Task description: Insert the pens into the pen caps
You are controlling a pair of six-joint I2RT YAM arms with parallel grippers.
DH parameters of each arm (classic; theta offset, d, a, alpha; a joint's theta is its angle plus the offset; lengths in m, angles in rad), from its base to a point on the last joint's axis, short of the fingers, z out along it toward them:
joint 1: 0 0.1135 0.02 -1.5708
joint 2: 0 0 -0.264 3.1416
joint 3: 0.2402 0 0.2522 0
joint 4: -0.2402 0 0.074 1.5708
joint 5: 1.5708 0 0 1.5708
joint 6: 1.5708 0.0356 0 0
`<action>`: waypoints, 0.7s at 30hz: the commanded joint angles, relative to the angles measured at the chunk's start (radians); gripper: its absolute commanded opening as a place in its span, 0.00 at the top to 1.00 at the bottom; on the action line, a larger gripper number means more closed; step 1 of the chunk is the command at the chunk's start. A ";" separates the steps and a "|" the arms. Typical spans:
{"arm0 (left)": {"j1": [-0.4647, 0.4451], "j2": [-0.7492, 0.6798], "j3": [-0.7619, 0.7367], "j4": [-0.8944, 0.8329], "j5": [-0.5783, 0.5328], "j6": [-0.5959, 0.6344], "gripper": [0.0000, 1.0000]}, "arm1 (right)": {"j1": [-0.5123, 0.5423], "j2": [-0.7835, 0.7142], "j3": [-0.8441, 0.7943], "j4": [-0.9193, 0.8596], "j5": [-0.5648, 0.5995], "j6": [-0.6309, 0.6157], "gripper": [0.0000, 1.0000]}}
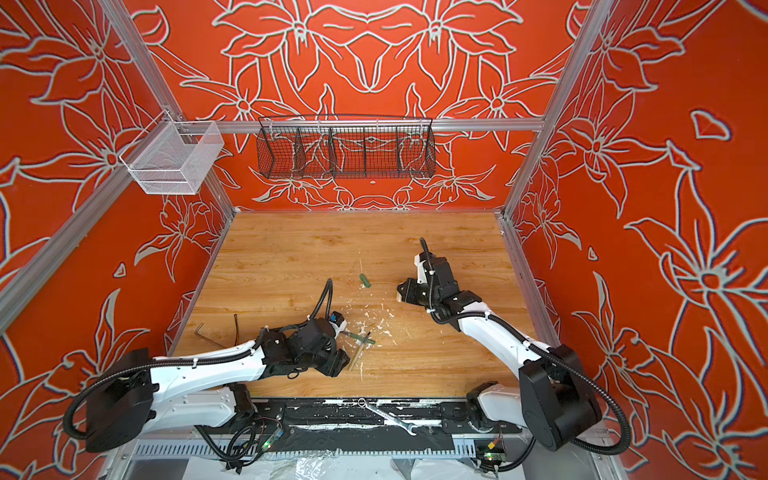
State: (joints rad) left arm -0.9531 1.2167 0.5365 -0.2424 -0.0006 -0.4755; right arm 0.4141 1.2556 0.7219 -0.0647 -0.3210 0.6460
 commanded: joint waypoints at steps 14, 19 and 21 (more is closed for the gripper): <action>-0.099 0.174 0.091 0.028 -0.066 -0.039 0.50 | -0.003 -0.054 -0.035 0.041 0.038 0.034 1.00; -0.125 0.182 0.102 0.002 -0.091 -0.050 0.54 | -0.003 -0.057 -0.035 0.043 0.044 0.033 1.00; -0.134 0.191 0.107 0.002 -0.098 -0.056 0.56 | -0.003 -0.055 -0.034 0.041 0.039 0.033 1.00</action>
State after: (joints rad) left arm -1.0733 1.3911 0.6262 -0.2115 -0.0692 -0.5060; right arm 0.4141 1.2152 0.6983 -0.0395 -0.2951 0.6628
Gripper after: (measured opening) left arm 0.450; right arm 0.146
